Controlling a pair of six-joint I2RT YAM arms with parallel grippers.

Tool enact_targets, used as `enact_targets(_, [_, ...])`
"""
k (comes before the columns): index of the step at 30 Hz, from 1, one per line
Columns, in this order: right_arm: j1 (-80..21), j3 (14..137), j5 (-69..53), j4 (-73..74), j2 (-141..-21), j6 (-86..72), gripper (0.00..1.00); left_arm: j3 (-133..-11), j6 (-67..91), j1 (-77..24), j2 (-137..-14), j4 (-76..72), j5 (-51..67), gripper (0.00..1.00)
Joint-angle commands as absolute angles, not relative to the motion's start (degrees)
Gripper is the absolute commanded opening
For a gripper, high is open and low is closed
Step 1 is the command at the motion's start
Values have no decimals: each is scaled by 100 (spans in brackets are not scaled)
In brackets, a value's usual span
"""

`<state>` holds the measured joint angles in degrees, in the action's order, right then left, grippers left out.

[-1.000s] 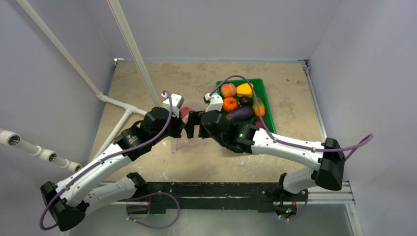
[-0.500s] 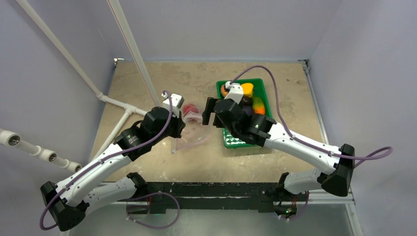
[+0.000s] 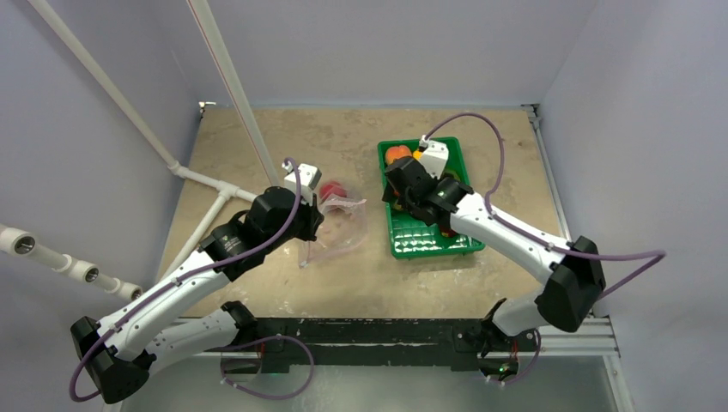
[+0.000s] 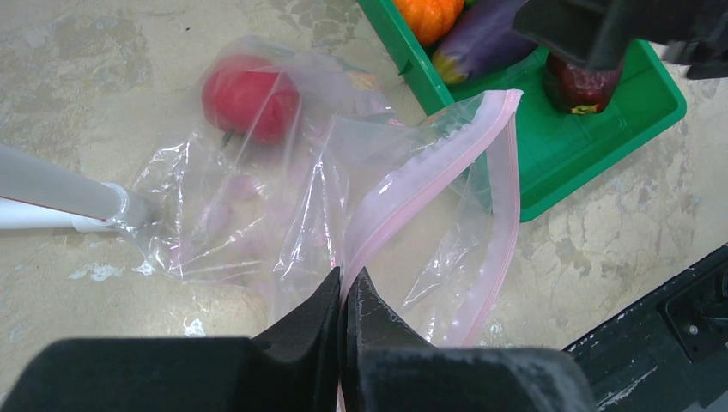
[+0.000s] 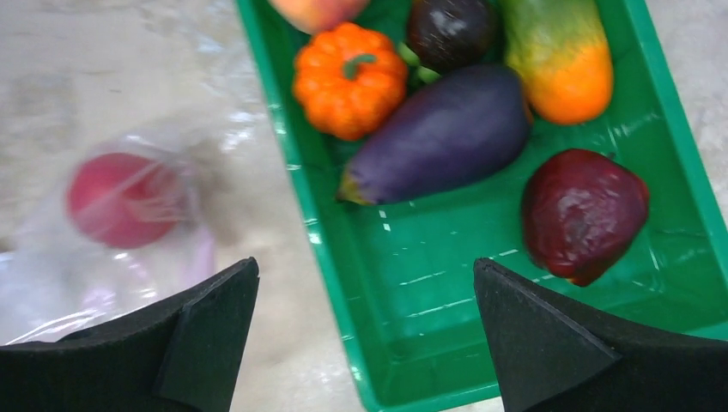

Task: Place the food in the zip-top bag and seal the zipper
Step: Place the fake vegetable in the zipper food storage bag, then pick up the fake fruit from the bin.

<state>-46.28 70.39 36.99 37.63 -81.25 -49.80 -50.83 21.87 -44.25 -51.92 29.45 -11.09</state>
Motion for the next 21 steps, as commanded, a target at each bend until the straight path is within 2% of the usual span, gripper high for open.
enact_targets(1, [-4513, 6967, 4161, 4307, -8516, -5538, 97, -5090, 2198, -4414, -5115, 2757, -1081, 0])
enact_targets(9, [-4439, 7117, 4723, 5309, -9426, -6638, 99, -5089, 2198, -4417, -5098, 2755, -1081, 0])
enact_targets(21, [-3830, 6709, 4804, 5282, -8958, -6732, 99, -5094, 2189, -4412, -5111, 2758, -1047, 0])
